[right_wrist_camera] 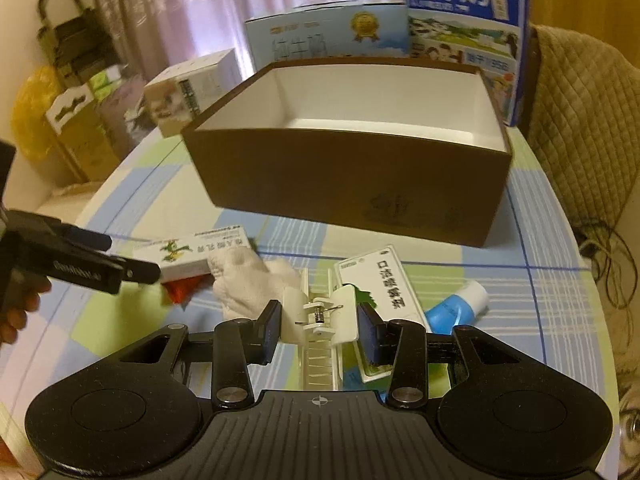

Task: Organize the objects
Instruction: 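Grasp the white plastic clip with the right tool while the left tool grasps the white-green ointment box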

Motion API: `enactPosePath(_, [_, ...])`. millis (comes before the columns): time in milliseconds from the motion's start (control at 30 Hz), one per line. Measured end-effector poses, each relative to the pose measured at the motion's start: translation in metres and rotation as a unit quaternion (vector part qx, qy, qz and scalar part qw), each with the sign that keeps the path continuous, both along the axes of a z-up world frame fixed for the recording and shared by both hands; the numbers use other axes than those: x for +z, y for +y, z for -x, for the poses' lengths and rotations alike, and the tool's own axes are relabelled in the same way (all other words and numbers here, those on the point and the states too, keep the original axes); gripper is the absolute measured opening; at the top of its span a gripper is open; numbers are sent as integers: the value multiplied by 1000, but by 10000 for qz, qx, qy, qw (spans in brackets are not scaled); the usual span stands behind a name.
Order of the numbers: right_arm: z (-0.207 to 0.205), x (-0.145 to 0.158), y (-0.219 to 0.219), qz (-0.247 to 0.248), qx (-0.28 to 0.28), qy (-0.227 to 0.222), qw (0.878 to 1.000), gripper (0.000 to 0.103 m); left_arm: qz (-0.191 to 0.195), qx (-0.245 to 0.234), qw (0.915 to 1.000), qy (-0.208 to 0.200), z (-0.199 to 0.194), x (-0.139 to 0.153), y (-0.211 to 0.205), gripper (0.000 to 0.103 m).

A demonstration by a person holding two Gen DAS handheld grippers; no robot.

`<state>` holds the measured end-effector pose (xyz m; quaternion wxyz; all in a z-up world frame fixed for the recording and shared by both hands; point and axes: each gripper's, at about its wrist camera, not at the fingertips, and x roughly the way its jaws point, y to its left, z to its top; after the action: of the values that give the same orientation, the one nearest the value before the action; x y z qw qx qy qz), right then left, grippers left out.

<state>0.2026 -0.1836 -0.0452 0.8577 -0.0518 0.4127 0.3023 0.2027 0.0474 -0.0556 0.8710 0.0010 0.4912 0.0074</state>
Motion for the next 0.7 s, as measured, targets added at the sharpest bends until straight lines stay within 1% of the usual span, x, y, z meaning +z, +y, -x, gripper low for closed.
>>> enactPosePath(167, [-8, 6, -16, -189, -411, 204, 9988, 38, -241, -321, 9992, 39, -14, -7, -8, 93])
enactPosePath(333, [-12, 11, -31, -262, -701, 236, 9969, 38, -493, -628, 9968, 101, -29, -16, -17, 93])
enactPosePath(533, [-13, 12, -45, -282, -957, 265, 9947, 38, -803, -1030, 9914, 129, -43, -24, -28, 93])
enactPosePath(700, [-14, 12, -51, -282, -1049, 290, 9937, 38, -1027, -1302, 9860, 174, -52, -31, -35, 92])
